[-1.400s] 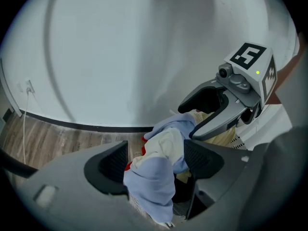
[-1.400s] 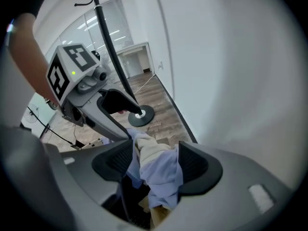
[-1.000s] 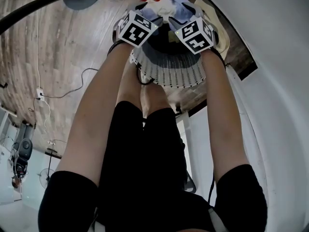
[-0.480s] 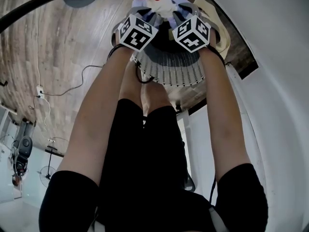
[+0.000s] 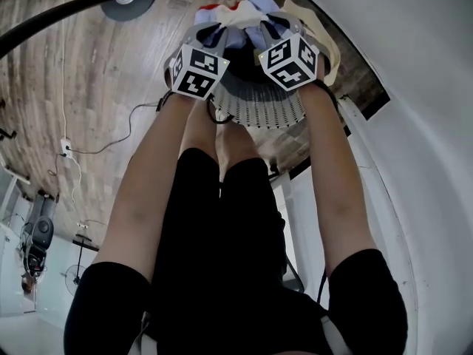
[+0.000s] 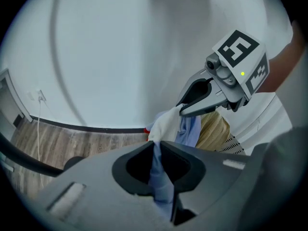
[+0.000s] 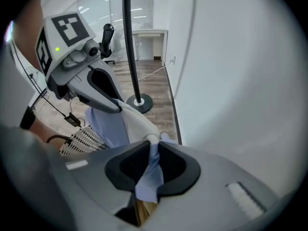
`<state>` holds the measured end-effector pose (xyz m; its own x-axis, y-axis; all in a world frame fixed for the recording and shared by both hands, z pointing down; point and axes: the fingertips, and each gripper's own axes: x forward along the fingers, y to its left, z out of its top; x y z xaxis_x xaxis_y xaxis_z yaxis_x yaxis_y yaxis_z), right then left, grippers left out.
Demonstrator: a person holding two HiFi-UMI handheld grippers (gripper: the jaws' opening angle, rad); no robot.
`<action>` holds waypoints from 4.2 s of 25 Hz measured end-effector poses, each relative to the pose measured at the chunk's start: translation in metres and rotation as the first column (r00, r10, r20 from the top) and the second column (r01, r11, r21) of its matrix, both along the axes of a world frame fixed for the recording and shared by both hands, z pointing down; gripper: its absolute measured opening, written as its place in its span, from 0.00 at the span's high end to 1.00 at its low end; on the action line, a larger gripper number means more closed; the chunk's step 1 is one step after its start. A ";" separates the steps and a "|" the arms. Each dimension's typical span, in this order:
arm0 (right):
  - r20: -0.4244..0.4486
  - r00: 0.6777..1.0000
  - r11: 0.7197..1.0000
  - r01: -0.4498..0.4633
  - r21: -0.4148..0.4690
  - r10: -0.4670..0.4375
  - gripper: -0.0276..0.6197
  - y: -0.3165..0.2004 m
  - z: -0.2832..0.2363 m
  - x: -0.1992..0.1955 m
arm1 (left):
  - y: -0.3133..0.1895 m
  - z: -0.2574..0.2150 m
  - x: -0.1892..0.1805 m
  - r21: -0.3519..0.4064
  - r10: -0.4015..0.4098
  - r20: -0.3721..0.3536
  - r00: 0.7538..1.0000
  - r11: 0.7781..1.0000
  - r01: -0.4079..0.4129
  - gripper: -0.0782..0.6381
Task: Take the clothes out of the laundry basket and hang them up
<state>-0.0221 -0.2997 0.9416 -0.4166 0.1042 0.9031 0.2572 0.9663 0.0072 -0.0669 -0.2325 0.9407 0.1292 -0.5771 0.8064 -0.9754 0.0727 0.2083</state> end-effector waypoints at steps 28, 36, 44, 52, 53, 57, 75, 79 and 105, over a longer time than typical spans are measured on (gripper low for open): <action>0.540 0.780 0.932 -0.362 -0.021 0.315 0.87 0.056 -0.406 0.022 | 0.043 -0.406 0.000 0.486 -0.106 0.144 0.984 0.874 0.023 0.84; 0.689 0.638 0.927 -0.349 -0.138 0.343 0.87 0.109 -0.537 0.037 | 0.099 -0.546 0.012 0.629 -0.201 0.192 0.961 0.777 0.037 0.84; 0.772 0.562 0.951 -0.251 -0.182 0.296 0.87 0.177 -0.628 0.035 | 0.175 -0.638 0.018 0.708 -0.309 0.225 0.924 0.703 0.063 0.84; 0.803 0.526 0.961 -0.148 -0.236 0.278 0.87 0.248 -0.687 0.011 | 0.250 -0.701 0.002 0.753 -0.412 0.236 0.880 0.650 0.102 0.84; 0.805 0.525 0.961 -0.138 -0.239 0.276 0.87 0.257 -0.692 0.009 | 0.260 -0.706 0.002 0.754 -0.418 0.239 0.876 0.648 0.104 0.84; 0.814 0.516 0.962 -0.102 -0.252 0.268 0.87 0.290 -0.711 -0.012 | 0.296 -0.725 -0.016 0.758 -0.442 0.260 0.859 0.644 0.102 0.84; 0.867 0.449 0.976 -0.098 -0.194 0.217 0.87 0.380 -0.771 -0.209 | 0.390 -0.788 -0.212 0.812 -0.449 0.301 0.841 0.583 0.021 0.84; 0.866 0.446 0.973 -0.139 -0.182 0.226 0.87 0.384 -0.772 -0.251 | 0.393 -0.788 -0.256 0.815 -0.419 0.291 0.860 0.580 0.007 0.84; 0.732 0.608 0.952 -0.215 -0.220 0.307 0.86 0.318 -0.653 -0.382 | 0.321 -0.668 -0.402 0.699 -0.403 0.256 0.879 0.705 0.120 0.83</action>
<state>-0.4045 0.0180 0.2887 -0.9659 -0.0497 0.2540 -0.0565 0.9982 -0.0198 -0.4686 0.0885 0.2730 -0.3279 -0.9296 0.1683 -0.9447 0.3225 -0.0594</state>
